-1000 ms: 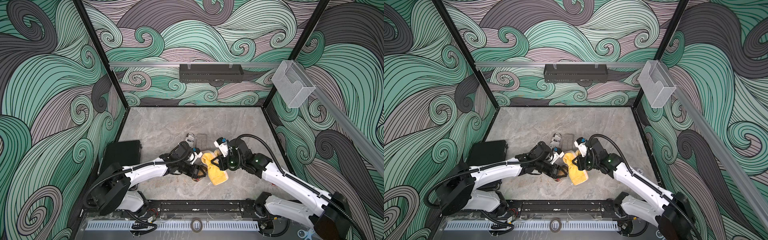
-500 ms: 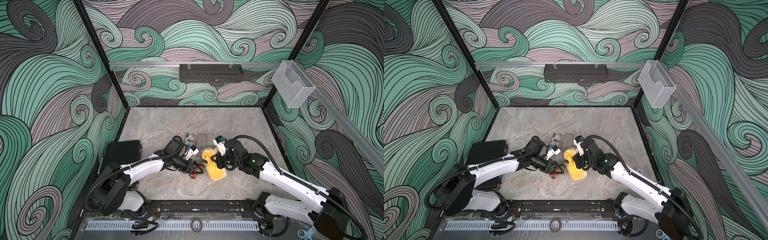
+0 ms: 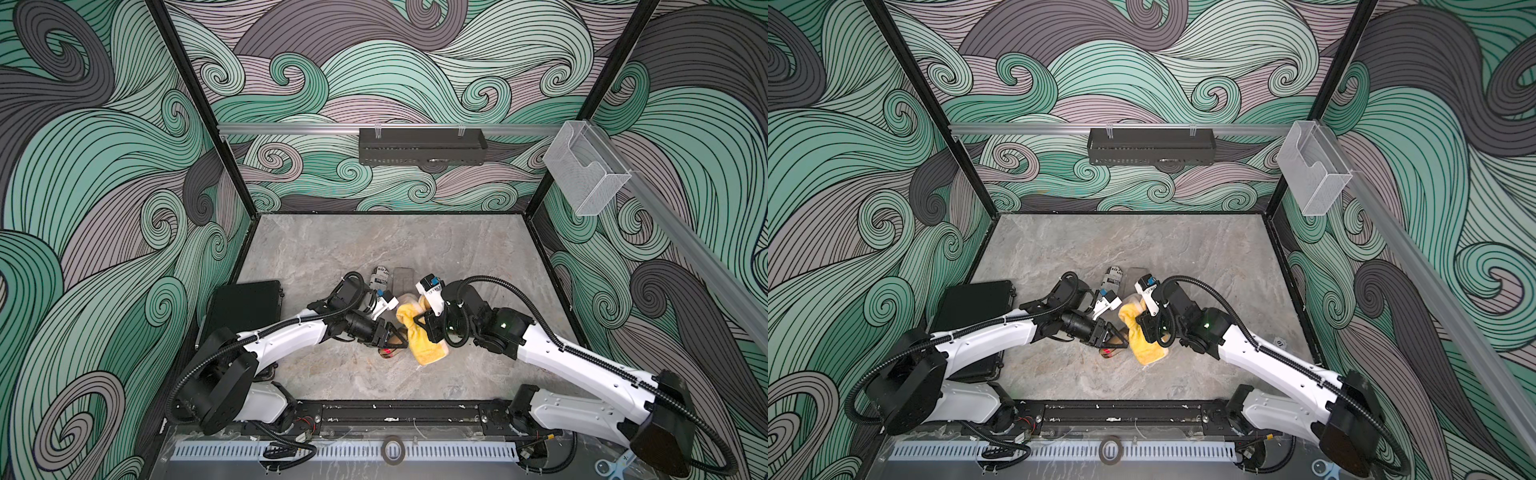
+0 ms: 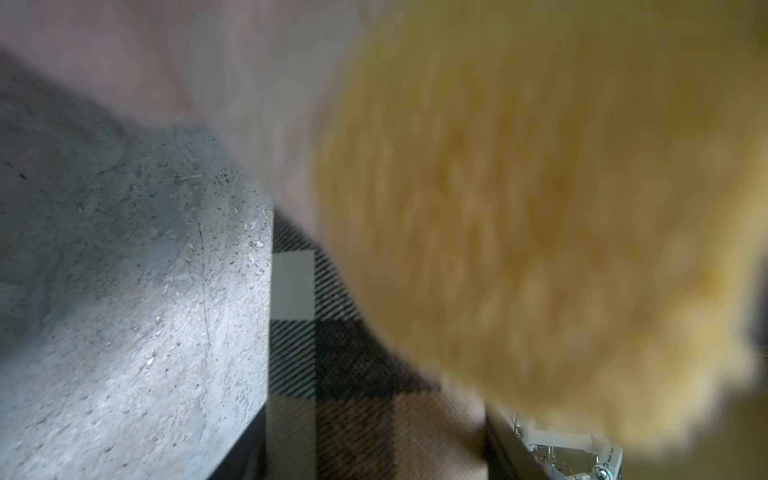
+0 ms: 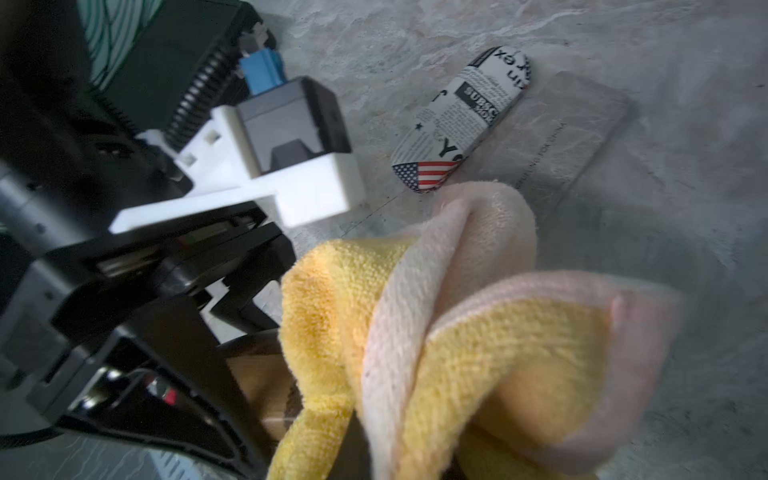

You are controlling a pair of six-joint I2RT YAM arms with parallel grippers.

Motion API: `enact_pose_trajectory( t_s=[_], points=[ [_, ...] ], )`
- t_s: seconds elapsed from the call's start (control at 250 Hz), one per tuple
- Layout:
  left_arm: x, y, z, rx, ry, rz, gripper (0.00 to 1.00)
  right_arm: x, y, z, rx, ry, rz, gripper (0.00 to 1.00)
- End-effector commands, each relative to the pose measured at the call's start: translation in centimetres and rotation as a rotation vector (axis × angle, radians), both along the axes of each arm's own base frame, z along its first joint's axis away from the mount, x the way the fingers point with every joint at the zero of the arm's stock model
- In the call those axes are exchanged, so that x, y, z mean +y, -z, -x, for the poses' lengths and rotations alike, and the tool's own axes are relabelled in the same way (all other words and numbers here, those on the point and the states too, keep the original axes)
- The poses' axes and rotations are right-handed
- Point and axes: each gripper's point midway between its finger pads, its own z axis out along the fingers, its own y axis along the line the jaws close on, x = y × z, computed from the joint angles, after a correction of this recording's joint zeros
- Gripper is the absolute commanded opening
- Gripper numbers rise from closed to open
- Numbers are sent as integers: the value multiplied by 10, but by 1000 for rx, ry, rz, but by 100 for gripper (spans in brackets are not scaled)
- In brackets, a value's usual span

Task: Wipe the eyeglass case
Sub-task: Wipe the dirt from the eyeglass case.

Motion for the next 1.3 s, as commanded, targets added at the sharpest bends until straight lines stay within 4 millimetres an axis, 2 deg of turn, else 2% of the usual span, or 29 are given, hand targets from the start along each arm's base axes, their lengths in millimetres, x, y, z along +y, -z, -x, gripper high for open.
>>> enact_pose_trajectory(
  t_s=[0.0,0.044,0.096,0.292,0.376,0.455,0.571,0.715,0.779,0.851,0.939,1.007,1.183,1.294],
  points=[
    [-13,-49,-12,-147,36,156,46,-48,25,-14,52,183,174,0],
    [-13,-48,-12,-146,36,155,46,-48,24,-14,56,175,174,0],
    [-13,-47,-12,-143,33,154,46,-37,21,-10,70,126,141,0],
    [-12,-46,-15,-156,21,148,46,24,-5,30,50,-177,-29,0],
    [-11,-46,-14,-156,21,149,47,29,-12,35,50,-210,-78,0],
    [-9,-45,-15,-155,17,150,47,12,2,28,43,-131,-5,0],
    [-2,-42,-18,-150,-4,148,47,-29,19,10,48,32,148,0],
    [7,-43,-22,-154,-31,135,47,-73,30,-2,63,185,232,0],
    [11,-43,-24,-161,-45,126,47,-87,34,-4,68,226,267,0],
    [16,-41,-26,-160,-64,118,47,-92,37,-1,82,230,288,0],
    [18,-41,-27,-152,-74,120,47,-82,40,7,119,165,262,0],
    [17,-46,-27,-148,-68,146,47,-66,40,14,124,86,228,0],
    [12,-55,-24,-123,-32,189,48,-15,24,38,80,-136,135,0],
    [11,-54,-22,-105,-15,199,48,2,15,44,63,-200,91,0]
  ],
)
